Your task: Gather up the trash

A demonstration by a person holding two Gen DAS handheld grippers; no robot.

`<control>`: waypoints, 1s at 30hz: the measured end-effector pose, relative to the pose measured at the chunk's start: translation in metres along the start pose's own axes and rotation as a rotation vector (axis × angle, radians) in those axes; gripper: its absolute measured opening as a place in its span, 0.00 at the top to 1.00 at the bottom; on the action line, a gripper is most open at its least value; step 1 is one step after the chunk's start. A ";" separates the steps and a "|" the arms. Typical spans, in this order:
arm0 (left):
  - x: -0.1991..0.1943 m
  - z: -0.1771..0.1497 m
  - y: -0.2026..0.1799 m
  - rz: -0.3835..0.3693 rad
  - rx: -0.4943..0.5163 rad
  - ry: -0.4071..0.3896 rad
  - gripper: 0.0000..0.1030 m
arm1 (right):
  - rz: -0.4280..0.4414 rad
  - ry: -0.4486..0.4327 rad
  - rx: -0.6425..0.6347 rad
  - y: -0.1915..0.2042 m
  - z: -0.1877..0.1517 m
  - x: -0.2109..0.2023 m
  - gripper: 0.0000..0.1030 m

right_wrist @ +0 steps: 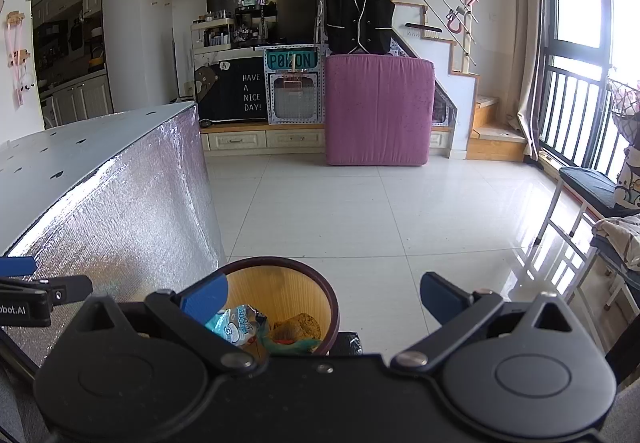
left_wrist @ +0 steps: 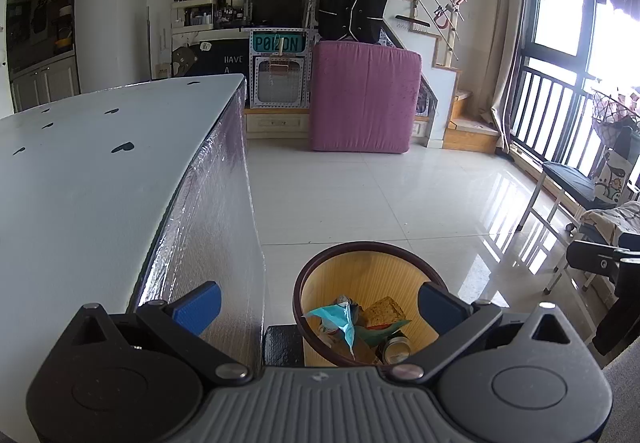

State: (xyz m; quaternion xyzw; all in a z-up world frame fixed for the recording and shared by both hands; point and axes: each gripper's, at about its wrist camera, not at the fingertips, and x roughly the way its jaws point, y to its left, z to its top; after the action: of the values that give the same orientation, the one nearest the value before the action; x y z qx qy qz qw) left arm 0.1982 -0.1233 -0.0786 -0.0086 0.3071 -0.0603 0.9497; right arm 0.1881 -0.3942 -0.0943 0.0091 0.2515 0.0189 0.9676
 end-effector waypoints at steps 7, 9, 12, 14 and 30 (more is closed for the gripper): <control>0.000 0.000 0.000 0.001 0.000 0.001 0.00 | 0.000 0.000 0.000 -0.001 -0.001 0.001 0.00; -0.001 0.000 0.000 0.002 0.000 0.001 0.00 | 0.001 0.000 0.000 -0.001 -0.001 0.001 0.00; -0.001 0.000 -0.001 0.003 -0.001 0.001 0.00 | 0.000 0.001 0.000 -0.001 0.000 0.001 0.00; -0.001 0.000 -0.001 0.003 -0.001 0.001 0.00 | 0.000 0.001 0.002 -0.002 -0.001 0.001 0.00; -0.002 0.000 -0.001 0.002 -0.002 0.001 0.00 | 0.000 0.002 -0.001 -0.003 0.001 0.000 0.00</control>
State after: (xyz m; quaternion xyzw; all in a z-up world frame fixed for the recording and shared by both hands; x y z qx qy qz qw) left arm 0.1964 -0.1243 -0.0772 -0.0090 0.3078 -0.0592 0.9496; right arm 0.1887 -0.3971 -0.0941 0.0086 0.2526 0.0188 0.9673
